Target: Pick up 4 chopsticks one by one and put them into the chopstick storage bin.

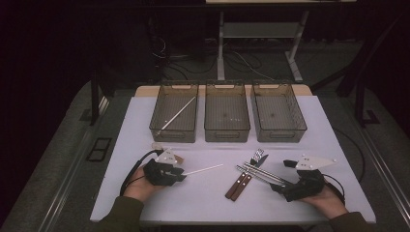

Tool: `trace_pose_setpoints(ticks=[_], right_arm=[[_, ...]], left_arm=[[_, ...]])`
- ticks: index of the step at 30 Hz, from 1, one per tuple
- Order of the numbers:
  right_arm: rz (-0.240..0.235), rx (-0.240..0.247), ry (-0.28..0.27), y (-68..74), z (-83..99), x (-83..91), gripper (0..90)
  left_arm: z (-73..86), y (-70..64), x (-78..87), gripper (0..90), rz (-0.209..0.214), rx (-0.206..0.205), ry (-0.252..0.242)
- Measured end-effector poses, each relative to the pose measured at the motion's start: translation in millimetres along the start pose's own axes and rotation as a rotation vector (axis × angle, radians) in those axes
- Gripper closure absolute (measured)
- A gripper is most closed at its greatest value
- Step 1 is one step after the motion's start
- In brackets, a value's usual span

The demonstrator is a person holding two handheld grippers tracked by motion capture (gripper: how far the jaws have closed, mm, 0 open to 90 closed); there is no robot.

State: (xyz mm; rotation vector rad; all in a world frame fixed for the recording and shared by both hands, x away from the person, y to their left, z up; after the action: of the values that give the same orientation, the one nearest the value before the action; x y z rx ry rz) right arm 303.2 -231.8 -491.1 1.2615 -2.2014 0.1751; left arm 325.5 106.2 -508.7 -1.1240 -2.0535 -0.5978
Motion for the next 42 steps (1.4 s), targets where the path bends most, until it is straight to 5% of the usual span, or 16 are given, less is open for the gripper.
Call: trace_pose_setpoints(ticks=[18,27,32,42], right_arm=[[-0.011,-0.001,0.004,0.4,0.7,-1.0,0.6],[-0.013,0.0,0.004,0.5,0.7,-1.1,0.6],[-0.014,-0.003,0.005,0.8,0.9,-1.2,0.6],[-0.013,-0.001,0.003,0.7,0.5,-0.9,0.6]], left_arm=[[0.7,-1.2,-1.4,82.9,0.025,-0.018,-0.024],[0.0,-1.0,-1.7,83.7,0.027,0.039,-0.012],[-0.1,-2.3,-1.4,82.9,0.002,0.027,-0.004],[-0.7,1.1,-1.3,84.0,0.031,0.079,-0.01]])
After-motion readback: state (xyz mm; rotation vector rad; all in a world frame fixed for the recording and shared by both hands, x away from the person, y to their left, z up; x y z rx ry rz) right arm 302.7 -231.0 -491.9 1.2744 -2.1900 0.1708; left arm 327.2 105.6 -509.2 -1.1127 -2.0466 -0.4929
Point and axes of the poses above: each handheld gripper's, and its own axes: x roughly backward along the jaws, z roughly out of its underside, y roughly to its left, the point moved 9 cm from there along -x, roughly forward along the jaws, and after that the axes turned 8 degrees about -z, right-handed, at the moved point
